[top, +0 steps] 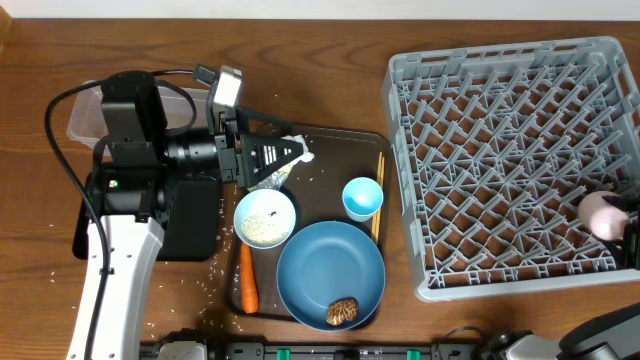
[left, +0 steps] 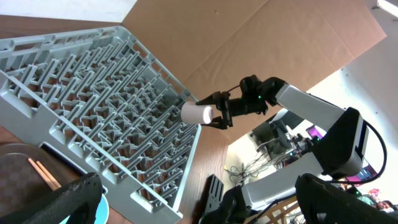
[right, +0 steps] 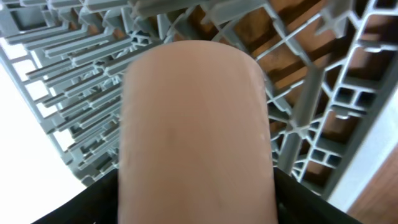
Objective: Sort waste into correct bins and load items into the dishwasher rack
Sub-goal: 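Carry the pink cup with the right gripper into the dish rack, then grasp the light-blue cup with the left gripper and lift it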
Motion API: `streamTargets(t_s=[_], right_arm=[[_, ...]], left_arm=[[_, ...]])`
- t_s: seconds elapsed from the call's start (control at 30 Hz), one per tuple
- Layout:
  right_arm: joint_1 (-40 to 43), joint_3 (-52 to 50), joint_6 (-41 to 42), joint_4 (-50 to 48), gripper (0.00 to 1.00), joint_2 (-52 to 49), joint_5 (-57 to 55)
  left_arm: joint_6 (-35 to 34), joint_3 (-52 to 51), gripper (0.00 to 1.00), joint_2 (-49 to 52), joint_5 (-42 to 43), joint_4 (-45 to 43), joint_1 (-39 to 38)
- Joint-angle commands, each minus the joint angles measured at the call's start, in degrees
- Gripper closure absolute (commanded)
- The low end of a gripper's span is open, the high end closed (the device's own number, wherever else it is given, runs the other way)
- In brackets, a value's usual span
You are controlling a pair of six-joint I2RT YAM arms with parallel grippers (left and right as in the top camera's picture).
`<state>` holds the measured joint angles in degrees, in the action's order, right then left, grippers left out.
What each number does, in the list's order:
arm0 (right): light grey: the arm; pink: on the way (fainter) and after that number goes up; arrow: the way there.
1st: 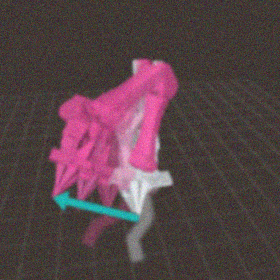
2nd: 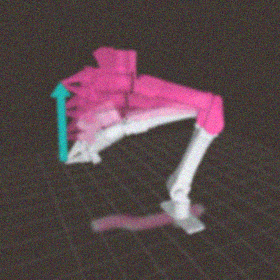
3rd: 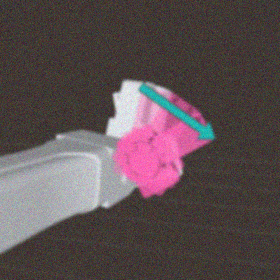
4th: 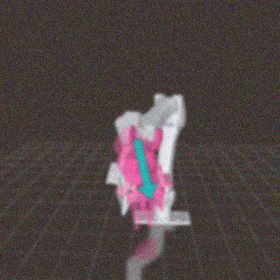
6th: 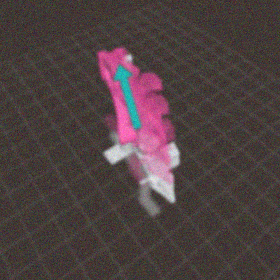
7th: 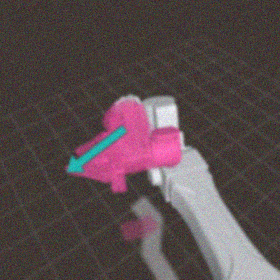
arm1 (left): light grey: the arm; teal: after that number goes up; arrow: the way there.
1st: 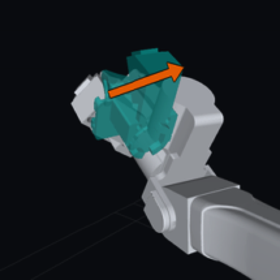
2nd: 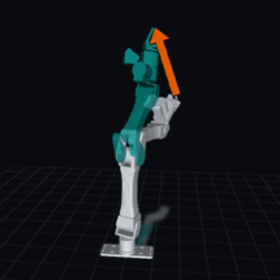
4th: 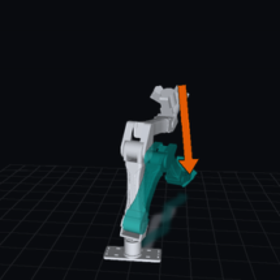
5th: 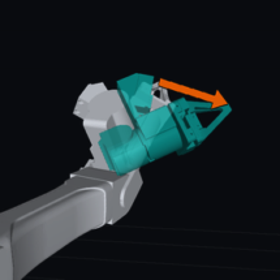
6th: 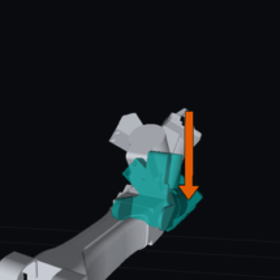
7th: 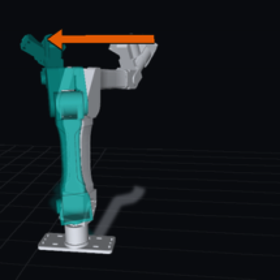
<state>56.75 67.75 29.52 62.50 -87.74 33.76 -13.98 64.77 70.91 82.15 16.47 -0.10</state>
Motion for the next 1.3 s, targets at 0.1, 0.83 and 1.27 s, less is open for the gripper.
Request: streamTargets(t_s=[0.1,0.83,1.27], right_arm=[[-0.6,-0.3,-4.7,0.1,0.37,0.3,8.5],[-30.8,1.6,-18.9,-11.5,0.16,30.1,-2.3],[-41.2,1.6,-12.0,-10.3,0.14,29.3,-14.3]], left_arm=[[-0.3,1.1,0.00,-0.5,0.8,0.0,0.2],[6.5,1.1,0.02,0.9,-57.5,18.2,-16.2],[6.6,1.1,0.13,19.2,-72.6,16.1,-31.1]])
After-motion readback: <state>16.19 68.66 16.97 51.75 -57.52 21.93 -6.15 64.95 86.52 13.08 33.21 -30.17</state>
